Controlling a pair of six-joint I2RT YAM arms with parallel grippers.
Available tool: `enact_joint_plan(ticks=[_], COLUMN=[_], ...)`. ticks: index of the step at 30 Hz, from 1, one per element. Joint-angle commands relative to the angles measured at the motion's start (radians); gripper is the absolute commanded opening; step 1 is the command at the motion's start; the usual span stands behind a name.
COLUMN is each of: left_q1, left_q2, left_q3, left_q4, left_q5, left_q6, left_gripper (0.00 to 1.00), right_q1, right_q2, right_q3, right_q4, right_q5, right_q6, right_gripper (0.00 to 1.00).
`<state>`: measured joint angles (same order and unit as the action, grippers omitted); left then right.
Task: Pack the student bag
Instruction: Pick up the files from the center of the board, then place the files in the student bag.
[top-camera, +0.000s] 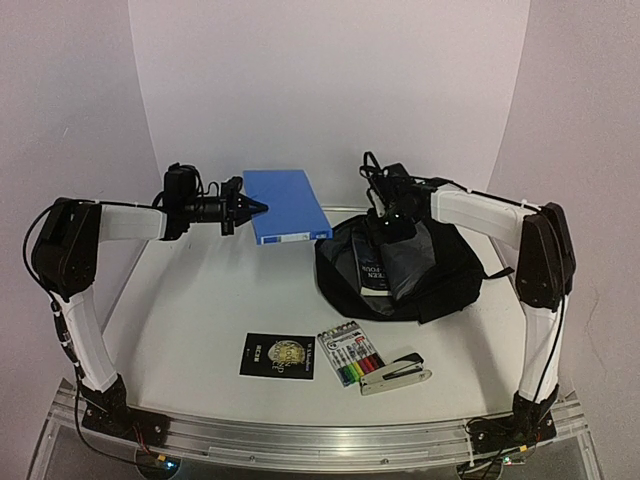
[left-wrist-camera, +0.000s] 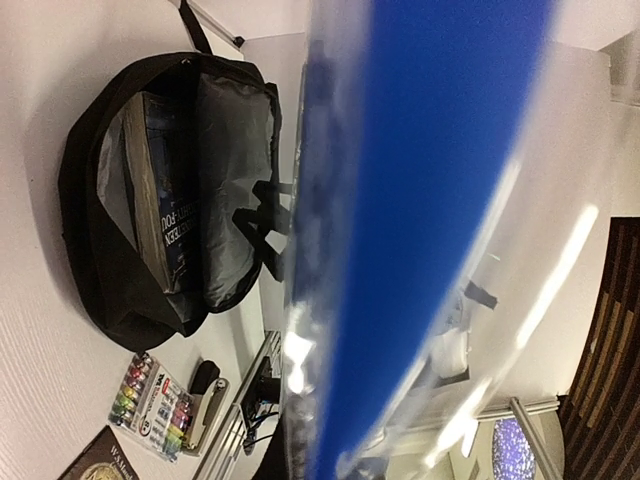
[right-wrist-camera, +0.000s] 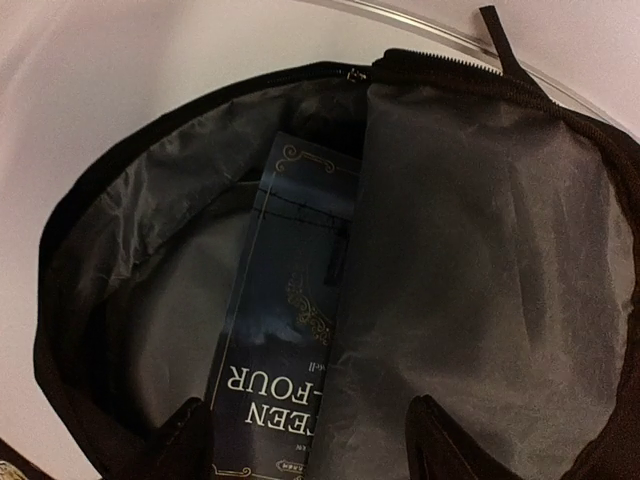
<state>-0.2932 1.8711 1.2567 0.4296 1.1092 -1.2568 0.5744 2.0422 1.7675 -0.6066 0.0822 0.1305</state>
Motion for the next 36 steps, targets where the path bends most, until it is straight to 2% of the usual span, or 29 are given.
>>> enact_joint_plan(ticks=[1,6,12,17,23,25,30,36], left_q1=[0.0,0.0,-0.001,-0.001,-0.003,-0.004,-0.025,-0.087], left_q2=[-0.046,-0.041,-0.055,-0.05,-0.047,-0.048,-0.027,0.076], left_q3=[-0.011,-0.014,0.0,0.01,0.013,0.012,0.045,0.143], left_q4=[0.058,0.057,-0.017,-0.029,-0.077,-0.109,-0.209,-0.288], left_q5=[-0.014,-0.015,-0.023,-0.02,0.012,0.026,0.072,0.127], left_q6=[0.01,0.015,0.075,0.087,0.118,0.138,0.203,0.26], left_gripper=[0.0,0.0,0.0,0.0,0.0,0.0,0.0,0.0], right_q1=[0.057,0.099,0.099,0.093,0.09,0.09,0.09,0.082], right_q2=[0.017,0.09,0.132,0.162,0.161,0.153,0.119,0.052], right_q3=[0.0,0.01,0.018,0.007,0.096,0.156,0.261,0.261], right_q4=[-0.007,0.009,0.013,0.025,0.007,0.001,-0.004,0.0], right_q5=[0.23,0.409,0.491,0.523,0.463,0.387,0.187,0.072], right_q6=[-0.076,-0.1,-0.078,-0.087,-0.073,-0.064,-0.039,-0.047], right_gripper=[0.7,0.78,0.78,0.61,0.04,0.0,0.0,0.0])
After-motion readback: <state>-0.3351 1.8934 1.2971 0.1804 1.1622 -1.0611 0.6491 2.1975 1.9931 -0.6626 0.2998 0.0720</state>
